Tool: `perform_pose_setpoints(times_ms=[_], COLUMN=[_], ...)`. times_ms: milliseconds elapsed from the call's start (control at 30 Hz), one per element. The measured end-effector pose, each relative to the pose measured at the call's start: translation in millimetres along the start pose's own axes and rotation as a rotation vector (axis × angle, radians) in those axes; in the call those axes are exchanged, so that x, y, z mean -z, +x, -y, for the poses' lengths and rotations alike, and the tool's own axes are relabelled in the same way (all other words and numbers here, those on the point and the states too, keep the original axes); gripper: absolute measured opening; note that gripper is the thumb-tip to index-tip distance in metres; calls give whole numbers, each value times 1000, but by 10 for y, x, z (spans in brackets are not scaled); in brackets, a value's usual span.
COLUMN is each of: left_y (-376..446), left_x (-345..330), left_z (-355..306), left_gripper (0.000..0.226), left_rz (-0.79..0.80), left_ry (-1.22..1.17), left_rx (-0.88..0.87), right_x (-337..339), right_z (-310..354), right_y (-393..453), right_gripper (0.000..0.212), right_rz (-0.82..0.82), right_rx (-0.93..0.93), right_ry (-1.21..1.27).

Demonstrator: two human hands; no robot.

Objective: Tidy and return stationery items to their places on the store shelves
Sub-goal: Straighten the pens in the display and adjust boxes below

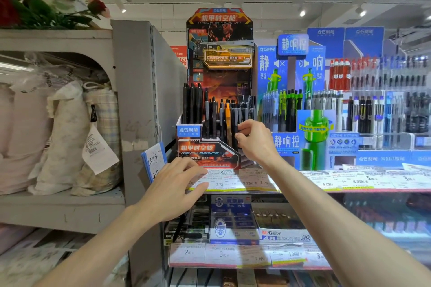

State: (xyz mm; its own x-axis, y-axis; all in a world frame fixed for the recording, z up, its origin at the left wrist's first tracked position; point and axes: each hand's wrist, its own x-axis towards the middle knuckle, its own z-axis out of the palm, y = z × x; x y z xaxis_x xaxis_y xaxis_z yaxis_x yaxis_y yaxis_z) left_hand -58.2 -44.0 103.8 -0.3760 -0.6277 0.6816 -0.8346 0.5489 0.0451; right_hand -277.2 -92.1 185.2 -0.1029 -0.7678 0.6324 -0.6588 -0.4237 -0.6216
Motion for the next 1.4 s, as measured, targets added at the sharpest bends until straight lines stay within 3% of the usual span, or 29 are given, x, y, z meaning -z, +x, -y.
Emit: perform_pose_setpoints(times_ms=[533,833,1033,1167,1400], left_y=[7,-23,-133,-331,-990], left_x=[-6,-25,-84,-127,-320], left_z=[39,25,-54,-101,-265], left_gripper=[48,42,43,48,52], left_rz=[-4,-17,-67,-122,-235], left_ry=[-5,-3,32,42,0], left_rx=[-17,5,41,53,110], right_x=[-59,-62,6,38,-9], right_z=[0,6,-122,-360,-905], right_y=[-8,-194,-651,-1119,-1923], right_gripper=[19,39,63,68,72], right_rz=[-32,-23,-21,26,20], right_rx=[-14,7,181,354,410], right_ry=[-55,-85,-246,-423,-522])
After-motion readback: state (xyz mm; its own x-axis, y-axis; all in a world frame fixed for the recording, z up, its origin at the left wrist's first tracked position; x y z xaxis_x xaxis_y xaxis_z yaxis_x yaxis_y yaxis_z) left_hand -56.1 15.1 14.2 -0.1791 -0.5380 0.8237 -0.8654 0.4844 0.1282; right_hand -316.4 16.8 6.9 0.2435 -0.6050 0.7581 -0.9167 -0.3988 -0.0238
